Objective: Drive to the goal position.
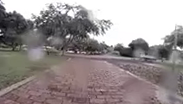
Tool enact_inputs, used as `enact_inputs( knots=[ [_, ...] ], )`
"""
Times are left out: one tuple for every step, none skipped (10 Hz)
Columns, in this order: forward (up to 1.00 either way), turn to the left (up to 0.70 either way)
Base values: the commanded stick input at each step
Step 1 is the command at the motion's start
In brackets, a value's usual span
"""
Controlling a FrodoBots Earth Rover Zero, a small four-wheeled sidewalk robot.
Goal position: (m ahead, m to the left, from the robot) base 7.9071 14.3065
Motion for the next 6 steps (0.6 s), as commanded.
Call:
enact_inputs(
  knots=[
    [0.70, 0.00],
    [0.70, 0.00],
    [0.70, 0.00],
    [0.70, 0.00],
    [0.70, 0.00],
    [0.70, 0.00]
  ],
)
